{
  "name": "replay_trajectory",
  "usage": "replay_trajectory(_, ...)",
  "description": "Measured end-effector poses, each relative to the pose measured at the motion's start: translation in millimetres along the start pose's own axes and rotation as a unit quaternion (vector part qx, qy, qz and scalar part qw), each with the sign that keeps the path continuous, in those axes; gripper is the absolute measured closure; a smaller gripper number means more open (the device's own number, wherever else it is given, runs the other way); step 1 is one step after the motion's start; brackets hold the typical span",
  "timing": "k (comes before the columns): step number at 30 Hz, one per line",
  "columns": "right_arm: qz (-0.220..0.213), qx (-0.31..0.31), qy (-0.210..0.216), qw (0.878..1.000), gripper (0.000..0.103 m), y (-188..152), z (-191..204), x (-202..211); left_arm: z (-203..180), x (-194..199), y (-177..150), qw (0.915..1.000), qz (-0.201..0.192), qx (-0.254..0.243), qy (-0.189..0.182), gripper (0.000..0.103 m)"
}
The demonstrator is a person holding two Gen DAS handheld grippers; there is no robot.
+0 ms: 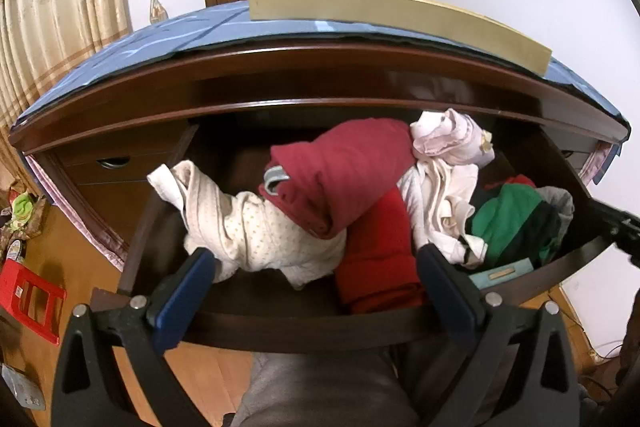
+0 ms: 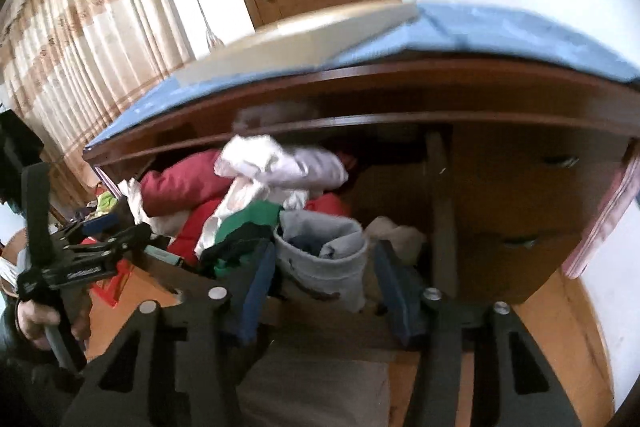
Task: Take underwear out of drawer
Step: 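Lower both tools into the open drawer above the clothes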
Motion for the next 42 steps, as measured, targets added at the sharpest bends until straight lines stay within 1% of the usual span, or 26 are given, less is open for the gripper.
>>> replay_trajectory(8, 0.053, 0.028, -0.031, 0.998, 0.051, -3, 9, -18, -2, 0, -1, 1.0, 0.006, 0.003, 0.0, 0.0)
replay_trajectory(11, 0.071, 0.019, -0.029, 0.997, 0.051, -4, 8, -21, -2, 2, -3, 0.9999, 0.01, 0.001, -0.003, 0.0)
replay_trajectory(26, 0.079, 0.018, -0.028, 0.996, 0.051, -1, 4, -21, -3, 18, -19, 0.9994, 0.027, -0.013, -0.018, 0.0)
replay_trajectory(42, 0.098, 0.019, -0.025, 0.995, 0.051, 1, 5, -29, -4, 32, -29, 0.9989, 0.032, -0.034, -0.009, 0.0)
Point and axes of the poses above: each gripper's, at about its wrist camera, not at the fingertips, and x roughly against the way its jaws point, z to its left, y to its top, the point moved 6 cm from there along -x, roughly the way its jaws point, and after that the axes turned 1 degree about -z, right-handed, at the moved point
